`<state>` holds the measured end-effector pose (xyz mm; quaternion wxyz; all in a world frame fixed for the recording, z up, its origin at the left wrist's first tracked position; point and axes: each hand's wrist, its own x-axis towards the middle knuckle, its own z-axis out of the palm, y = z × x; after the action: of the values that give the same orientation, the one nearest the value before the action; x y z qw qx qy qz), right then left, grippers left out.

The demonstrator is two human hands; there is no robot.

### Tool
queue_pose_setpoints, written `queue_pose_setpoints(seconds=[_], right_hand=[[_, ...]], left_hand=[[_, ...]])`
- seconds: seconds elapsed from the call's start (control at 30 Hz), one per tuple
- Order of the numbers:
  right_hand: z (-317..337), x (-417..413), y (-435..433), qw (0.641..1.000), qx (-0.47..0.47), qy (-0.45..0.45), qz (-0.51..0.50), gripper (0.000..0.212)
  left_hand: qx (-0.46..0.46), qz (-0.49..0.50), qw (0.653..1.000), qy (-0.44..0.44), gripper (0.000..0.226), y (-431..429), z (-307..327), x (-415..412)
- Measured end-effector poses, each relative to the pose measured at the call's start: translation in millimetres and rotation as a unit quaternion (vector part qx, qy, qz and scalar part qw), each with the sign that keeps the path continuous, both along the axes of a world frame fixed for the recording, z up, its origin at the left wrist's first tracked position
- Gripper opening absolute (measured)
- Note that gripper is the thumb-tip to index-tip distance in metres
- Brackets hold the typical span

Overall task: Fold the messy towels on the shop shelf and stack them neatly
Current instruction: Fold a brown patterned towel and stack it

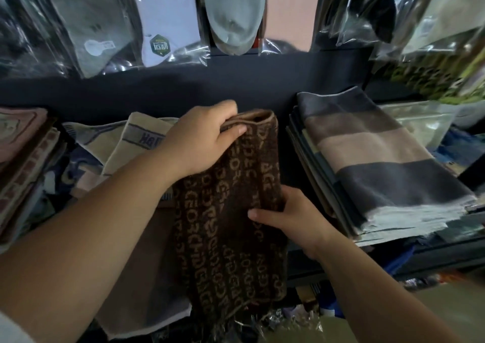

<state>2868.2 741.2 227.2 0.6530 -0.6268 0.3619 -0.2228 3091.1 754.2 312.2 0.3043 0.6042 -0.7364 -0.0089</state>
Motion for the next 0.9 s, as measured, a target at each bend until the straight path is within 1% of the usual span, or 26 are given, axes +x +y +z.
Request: queue_pose_setpoints(seconds=[0.07, 0.1, 0.2, 0.27, 0.33, 0.4, 0.5, 0.57, 0.6, 0.67, 0.7, 0.77, 0.83, 0.9], right_hand=[[-5, -19, 7, 1.000, 0.008, 0.024, 0.002, 0.028], [-6, -29, 10, 0.999, 0.007, 0.038, 0.007, 0.026], [-7, -62, 12, 0.993, 0.007, 0.093, 0.067, 0.024], [-7, -81, 13, 0.982, -0.021, 0.148, 0.115, 0.025], [-11, -97, 15, 0.973, -0.055, 0.183, 0.130, 0.030], [-15, -115, 17, 0.969, -0.078, 0.194, 0.131, 0.034], [-21, -150, 17, 0.962, -0.093, 0.212, 0.144, 0.022], [-22, -179, 15, 0.963, -0.090, 0.218, 0.131, 0.016], [-21, -194, 14, 0.970, -0.069, 0.203, 0.117, 0.013], [-16, -223, 14, 0.988, 0.004, 0.132, 0.077, 0.010], [-12, -234, 15, 0.994, 0.037, 0.088, 0.052, 0.016], [-4, -250, 19, 0.997, 0.074, -0.013, -0.017, 0.028], [7, -258, 24, 0.982, 0.100, -0.122, -0.102, 0.030], [20, -258, 31, 0.959, 0.114, -0.196, -0.171, 0.028]], left_hand=[[-0.059, 0.069, 0.996, 0.004, 0.023, 5, -12, -1], [-0.069, 0.102, 0.992, 0.011, 0.024, 7, -18, -2], [-0.056, 0.180, 0.982, 0.035, 0.026, 12, -31, -11], [-0.050, 0.211, 0.974, 0.060, 0.026, 14, -35, -19], [-0.047, 0.224, 0.971, 0.067, 0.026, 15, -36, -25], [-0.019, 0.224, 0.973, 0.049, 0.026, 17, -34, -31], [0.066, 0.204, 0.977, 0.010, 0.024, 22, -29, -42], [0.088, 0.192, 0.977, -0.004, 0.023, 26, -27, -51], [0.089, 0.191, 0.978, -0.003, 0.023, 27, -27, -56], [0.092, 0.192, 0.977, 0.008, 0.026, 28, -26, -64], [0.094, 0.189, 0.977, 0.020, 0.027, 28, -25, -68], [0.093, 0.175, 0.978, 0.067, 0.027, 24, -22, -75], [0.086, 0.164, 0.977, 0.108, 0.031, 18, -17, -84], [0.082, 0.160, 0.977, 0.113, 0.035, 9, -9, -93]])
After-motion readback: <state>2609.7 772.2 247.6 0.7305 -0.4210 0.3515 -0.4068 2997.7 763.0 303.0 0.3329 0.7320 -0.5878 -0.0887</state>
